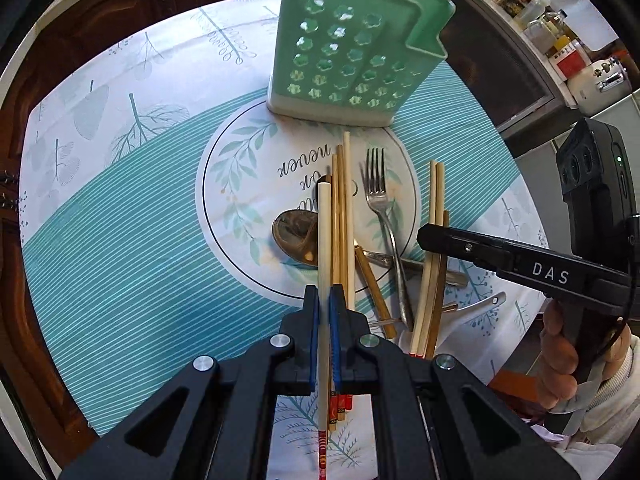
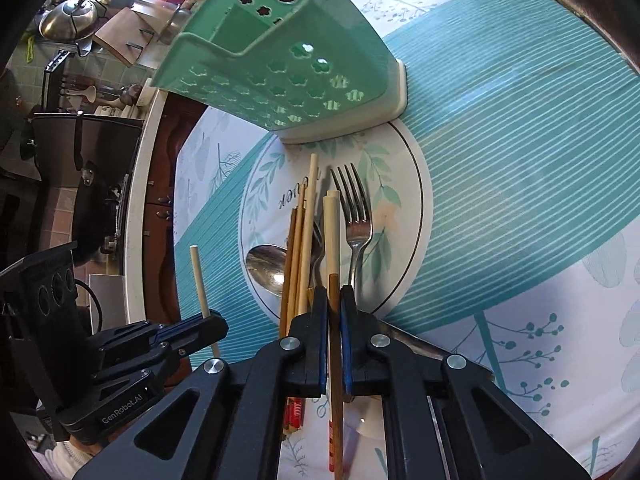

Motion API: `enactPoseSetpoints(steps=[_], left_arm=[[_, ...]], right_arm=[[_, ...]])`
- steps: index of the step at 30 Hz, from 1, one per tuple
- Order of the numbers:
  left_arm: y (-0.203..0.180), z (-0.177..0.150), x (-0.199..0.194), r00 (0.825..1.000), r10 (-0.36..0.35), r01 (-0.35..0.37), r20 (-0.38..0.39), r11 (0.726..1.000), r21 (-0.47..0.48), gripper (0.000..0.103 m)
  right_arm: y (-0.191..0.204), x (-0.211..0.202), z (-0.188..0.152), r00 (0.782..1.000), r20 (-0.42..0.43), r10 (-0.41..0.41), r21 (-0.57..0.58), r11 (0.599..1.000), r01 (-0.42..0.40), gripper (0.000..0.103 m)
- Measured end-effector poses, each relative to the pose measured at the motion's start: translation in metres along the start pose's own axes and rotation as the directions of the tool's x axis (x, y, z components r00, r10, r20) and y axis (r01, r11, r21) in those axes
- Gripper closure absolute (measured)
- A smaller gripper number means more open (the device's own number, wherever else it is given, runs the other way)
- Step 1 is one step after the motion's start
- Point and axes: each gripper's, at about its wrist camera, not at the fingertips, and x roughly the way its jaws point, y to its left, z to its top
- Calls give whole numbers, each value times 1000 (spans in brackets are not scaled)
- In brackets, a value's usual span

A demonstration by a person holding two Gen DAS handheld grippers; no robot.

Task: Organize utensils
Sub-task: 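Lift the held chopsticks upright with both tools toward the green caddy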

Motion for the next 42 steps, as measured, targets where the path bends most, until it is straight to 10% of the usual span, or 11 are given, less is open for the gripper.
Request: enactPoseSetpoints(steps=[11,20,26,35,42], left_arm=[[-17,3,-59,990,0,-5,143,999,34,100],[-40,20,-134,945,-2,-23,328,997,72,100],[-47,57,-192,889,15,-49,457,997,63,100],[-42,129,-248,753,67,-43,655,998,-52,100],[-30,166,-229,708,120,-46,696,991,-124,100]], right_arm=[[41,-73,-13,991,129,46,-98,995,-34,98],[104,-170,-12,956,285,70,-229,973,-3,98],[155,-246,6,919,385,85,-322,945,47,98],[226,-341,72,819,569,76,-356,920,162,98],[240,-359,138,771,635,56,-325,924,200,98]])
